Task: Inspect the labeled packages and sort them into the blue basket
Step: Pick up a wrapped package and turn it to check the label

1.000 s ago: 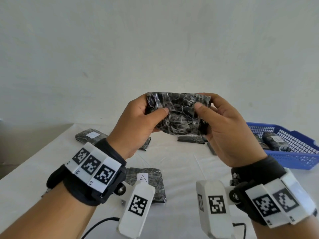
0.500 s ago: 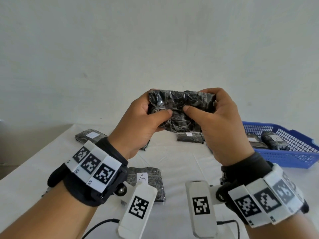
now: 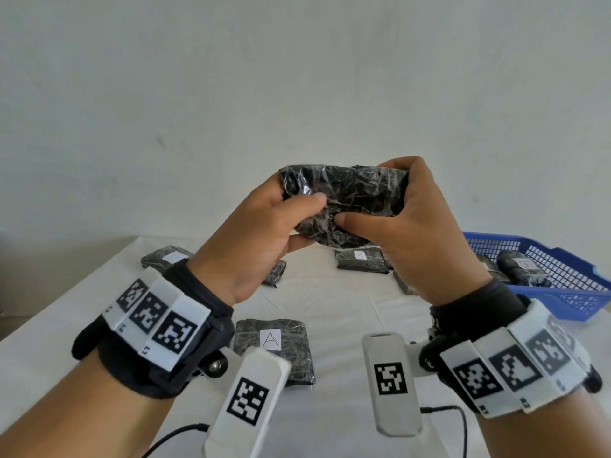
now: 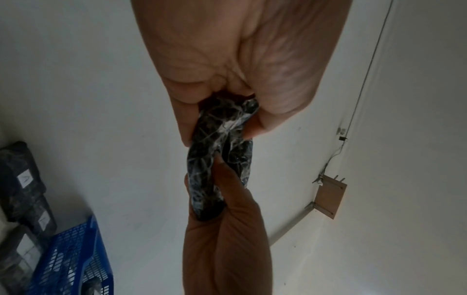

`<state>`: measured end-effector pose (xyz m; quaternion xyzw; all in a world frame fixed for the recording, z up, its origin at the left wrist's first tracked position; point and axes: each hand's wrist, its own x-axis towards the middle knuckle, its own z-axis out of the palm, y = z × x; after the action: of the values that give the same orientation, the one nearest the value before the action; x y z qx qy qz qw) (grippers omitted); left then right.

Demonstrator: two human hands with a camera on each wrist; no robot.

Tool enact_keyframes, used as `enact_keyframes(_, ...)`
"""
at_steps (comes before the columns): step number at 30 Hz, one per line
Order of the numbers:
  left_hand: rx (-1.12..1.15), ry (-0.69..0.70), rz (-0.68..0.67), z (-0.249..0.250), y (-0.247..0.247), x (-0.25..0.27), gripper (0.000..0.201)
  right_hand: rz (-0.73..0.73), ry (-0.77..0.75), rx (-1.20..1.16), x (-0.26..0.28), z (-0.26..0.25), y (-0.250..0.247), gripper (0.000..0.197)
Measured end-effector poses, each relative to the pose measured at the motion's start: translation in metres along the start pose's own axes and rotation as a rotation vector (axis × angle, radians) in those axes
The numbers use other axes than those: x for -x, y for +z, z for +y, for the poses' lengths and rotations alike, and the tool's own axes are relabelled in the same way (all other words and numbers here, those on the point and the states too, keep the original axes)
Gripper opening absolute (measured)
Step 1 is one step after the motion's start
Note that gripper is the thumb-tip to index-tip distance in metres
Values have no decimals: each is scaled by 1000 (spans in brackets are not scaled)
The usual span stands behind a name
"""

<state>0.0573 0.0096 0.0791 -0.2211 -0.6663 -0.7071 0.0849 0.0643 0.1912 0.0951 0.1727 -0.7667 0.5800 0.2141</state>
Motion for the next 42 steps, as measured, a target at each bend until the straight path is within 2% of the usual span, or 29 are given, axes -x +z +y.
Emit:
enact_keyframes(2, 7, 12, 21, -1, -1, 0, 18, -13, -4, 12, -1, 2, -1, 60)
enact_keyframes(4, 21, 22, 58, -3, -2, -2, 30, -102, 13, -27, 1, 2, -4, 59)
enact_keyframes(6, 87, -15, 70, -4, -4, -3, 31, -182, 22, -72, 1, 4, -7, 58)
enact_keyframes(10, 83, -66, 18, -4, -3, -1, 24, -153, 18, -82, -4, 15, -9, 56)
enact_keyframes(14, 105, -97, 34, -5, -6, -2, 26, -281, 112, -377, -2, 17, -14, 55)
enact_keyframes(18, 94, -92, -15, 2, -6, -1, 22, -252, 132, -529, -6, 20, -16, 55)
enact_keyframes(22, 87, -94, 27, 0, -5, -1, 27, -271, 182, -641, -6, 18, -16, 45)
enact_keyframes(25, 53, -89, 15, -1, -2, 1, 27, -175, 180, -597, -7, 21, -12, 39)
enact_keyframes(28, 10, -75, 68, -5, 1, 1, 46, -202, 197, -548, -7, 20, -12, 37)
enact_keyframes(30, 23, -80, 90, -7, 1, 0, 47, -259, 193, -496, -5, 17, -16, 48)
enact_keyframes(32, 60, -99, 81, -6, 1, -1, 49, -241, 154, -363, -3, 16, -20, 69)
enact_keyframes(34, 82, -110, 62, -5, 1, -2, 50, -198, 115, -249, -3, 17, -21, 80)
enact_keyframes(37, 188, -170, 59, -1, 1, -4, 38, -221, 91, -163, -3, 20, -24, 81)
enact_keyframes(40, 337, -296, -2, 3, -2, -4, 48, -312, 79, -174, -1, 22, -25, 89)
enact_keyframes(42, 364, -323, -53, 2, -3, -3, 44, -257, 73, -254, -2, 25, -24, 78)
